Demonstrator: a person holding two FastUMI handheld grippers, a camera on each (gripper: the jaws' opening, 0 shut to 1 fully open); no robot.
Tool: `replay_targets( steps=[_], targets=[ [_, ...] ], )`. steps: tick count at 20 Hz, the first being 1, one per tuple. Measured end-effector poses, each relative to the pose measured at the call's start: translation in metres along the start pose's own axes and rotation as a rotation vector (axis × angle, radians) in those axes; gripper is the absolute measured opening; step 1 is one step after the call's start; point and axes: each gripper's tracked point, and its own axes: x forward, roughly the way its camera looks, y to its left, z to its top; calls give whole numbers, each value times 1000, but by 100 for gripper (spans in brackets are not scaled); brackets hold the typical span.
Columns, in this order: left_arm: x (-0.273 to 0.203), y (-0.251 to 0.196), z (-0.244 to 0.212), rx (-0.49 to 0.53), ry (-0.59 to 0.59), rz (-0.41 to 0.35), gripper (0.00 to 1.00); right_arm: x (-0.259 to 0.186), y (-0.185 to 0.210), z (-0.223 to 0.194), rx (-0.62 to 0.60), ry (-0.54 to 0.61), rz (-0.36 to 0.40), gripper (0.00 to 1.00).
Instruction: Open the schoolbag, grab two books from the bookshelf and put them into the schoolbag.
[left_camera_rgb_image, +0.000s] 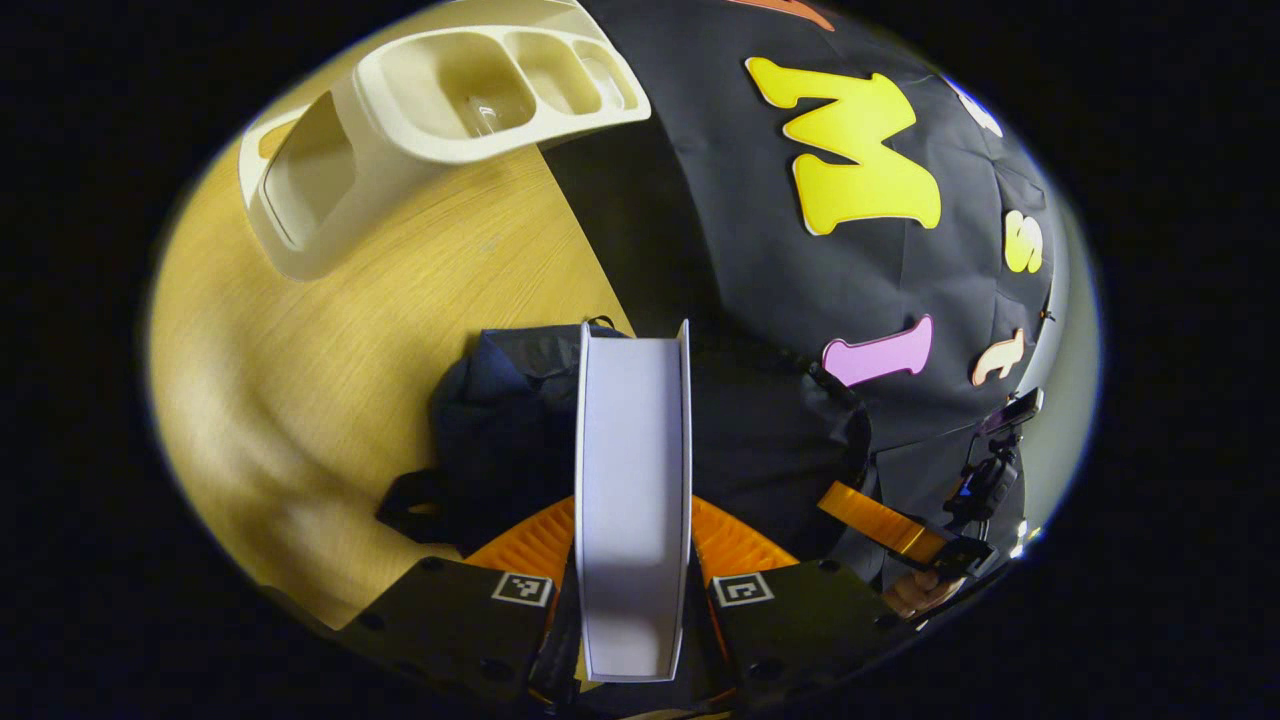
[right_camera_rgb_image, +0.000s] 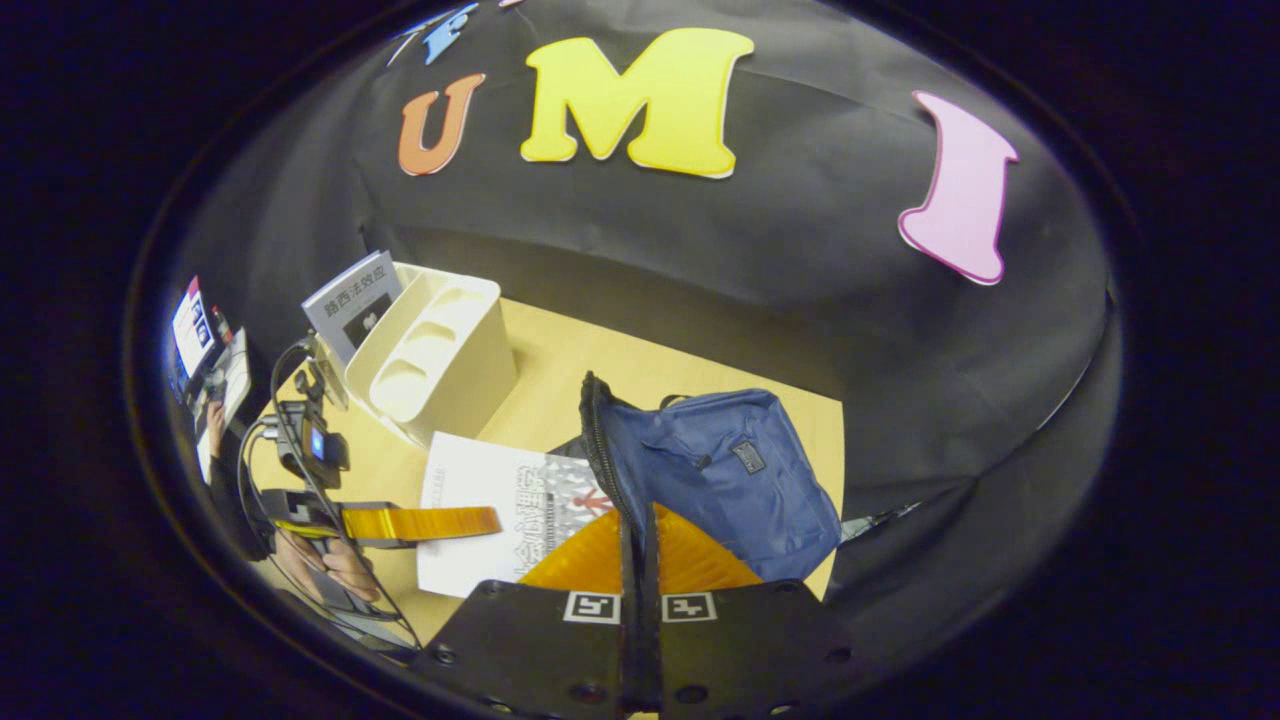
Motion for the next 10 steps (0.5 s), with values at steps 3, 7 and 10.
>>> replay_targets(
  steps=[3, 7, 10],
  targets=[
    [32, 0, -7, -12, -41, -3, 44, 2, 9, 1, -67, -8, 48, 0],
    [81, 6, -14, -41, -77, -20, 44, 6, 17, -5, -102, 2, 114, 0],
    [112, 5, -21, -63, -76, -59, 44, 5, 22, -10, -105, 16, 147, 0]
  ],
)
